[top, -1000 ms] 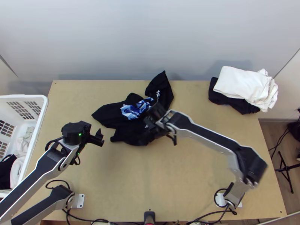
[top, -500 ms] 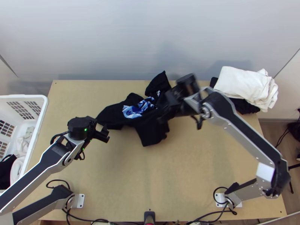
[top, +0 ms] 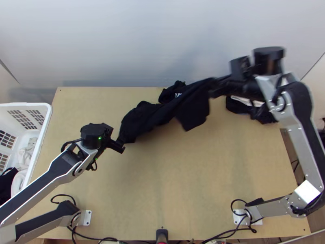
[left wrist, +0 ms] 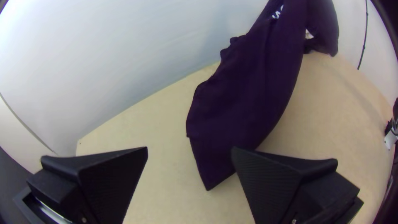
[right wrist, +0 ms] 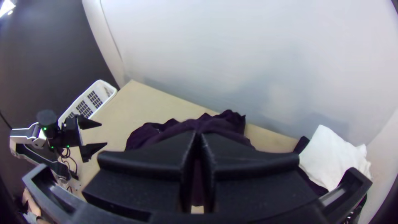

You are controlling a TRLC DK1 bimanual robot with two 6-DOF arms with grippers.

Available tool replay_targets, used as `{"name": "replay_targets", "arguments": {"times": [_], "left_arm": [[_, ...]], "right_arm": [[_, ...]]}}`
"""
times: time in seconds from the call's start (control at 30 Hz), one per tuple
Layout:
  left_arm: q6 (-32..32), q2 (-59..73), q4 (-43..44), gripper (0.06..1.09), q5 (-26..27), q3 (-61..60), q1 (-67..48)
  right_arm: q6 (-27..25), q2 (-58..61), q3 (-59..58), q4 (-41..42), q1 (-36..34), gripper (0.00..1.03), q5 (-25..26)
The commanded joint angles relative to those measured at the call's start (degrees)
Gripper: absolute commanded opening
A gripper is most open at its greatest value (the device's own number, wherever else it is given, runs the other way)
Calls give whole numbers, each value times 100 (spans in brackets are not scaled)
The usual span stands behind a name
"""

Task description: Fold the t-shirt

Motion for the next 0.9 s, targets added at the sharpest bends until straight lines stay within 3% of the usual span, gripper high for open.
{"name": "replay_targets", "arguments": {"times": [0.0, 0.23, 0.4, 0.6, 0.87], "left_arm": [[-15, 188, -8, 104, 7, 170, -181], [-6, 487, 0, 104, -2, -68, -735], [354, 847, 563, 104, -222, -674, -1183], [1048, 1709, 2057, 104, -661, -947, -1368], [1796, 2632, 3305, 104, -890, -894, -1201]], "right_arm": [[-157, -79, 593, -85, -561, 4, 7], [-104, 26, 496, -156, -385, 4, -2], [-16, 70, 444, -156, -227, 4, -2], [116, 70, 417, -156, -139, 4, -2], [116, -53, 391, -235, -113, 4, -2]]}}
